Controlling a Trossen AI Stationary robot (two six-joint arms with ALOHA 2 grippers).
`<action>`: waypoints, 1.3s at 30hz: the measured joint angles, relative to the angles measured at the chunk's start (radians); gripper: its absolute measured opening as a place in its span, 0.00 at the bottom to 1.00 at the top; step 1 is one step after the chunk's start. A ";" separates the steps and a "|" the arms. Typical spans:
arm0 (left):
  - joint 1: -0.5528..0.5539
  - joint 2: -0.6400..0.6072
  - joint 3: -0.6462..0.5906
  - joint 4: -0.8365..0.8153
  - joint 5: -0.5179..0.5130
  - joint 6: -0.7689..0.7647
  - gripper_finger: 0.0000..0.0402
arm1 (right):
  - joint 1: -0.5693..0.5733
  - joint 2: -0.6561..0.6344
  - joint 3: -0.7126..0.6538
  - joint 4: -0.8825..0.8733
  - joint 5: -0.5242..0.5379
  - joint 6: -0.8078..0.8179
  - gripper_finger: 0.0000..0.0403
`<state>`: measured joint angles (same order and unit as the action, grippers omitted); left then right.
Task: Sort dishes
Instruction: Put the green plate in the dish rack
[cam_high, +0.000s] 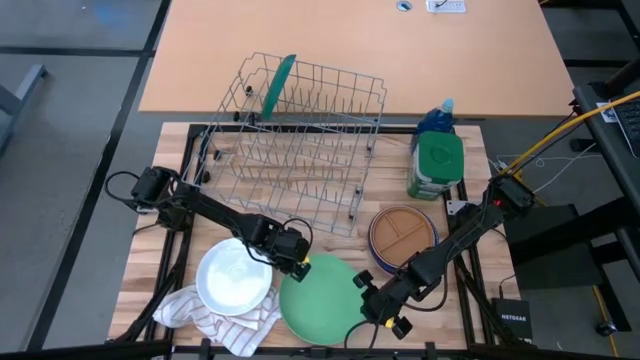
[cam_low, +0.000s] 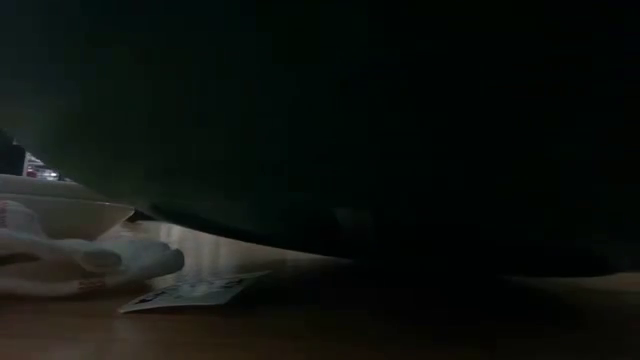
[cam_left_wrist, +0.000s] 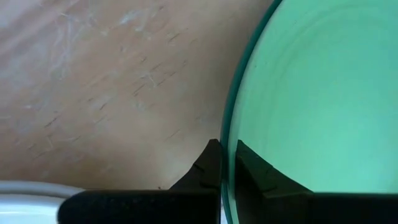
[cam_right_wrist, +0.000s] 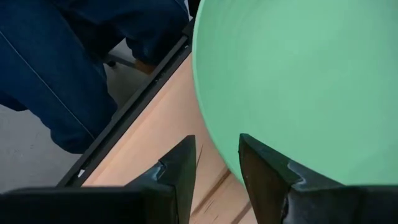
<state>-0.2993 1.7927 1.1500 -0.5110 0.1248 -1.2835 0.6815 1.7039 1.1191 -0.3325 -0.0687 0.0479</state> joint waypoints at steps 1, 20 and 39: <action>0.000 0.000 0.000 0.000 0.005 0.000 0.01 | 0.000 0.000 0.000 0.000 -0.003 0.000 0.31; 0.001 0.000 0.000 0.063 0.030 -0.017 0.01 | 0.000 0.062 0.000 0.020 -0.021 -0.030 0.31; 0.003 0.000 0.000 0.080 0.018 0.111 0.04 | 0.000 0.060 0.002 0.047 -0.039 -0.042 0.07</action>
<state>-0.2962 1.7924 1.1500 -0.4305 0.1425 -1.1720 0.6819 1.7642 1.1210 -0.2851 -0.1073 0.0064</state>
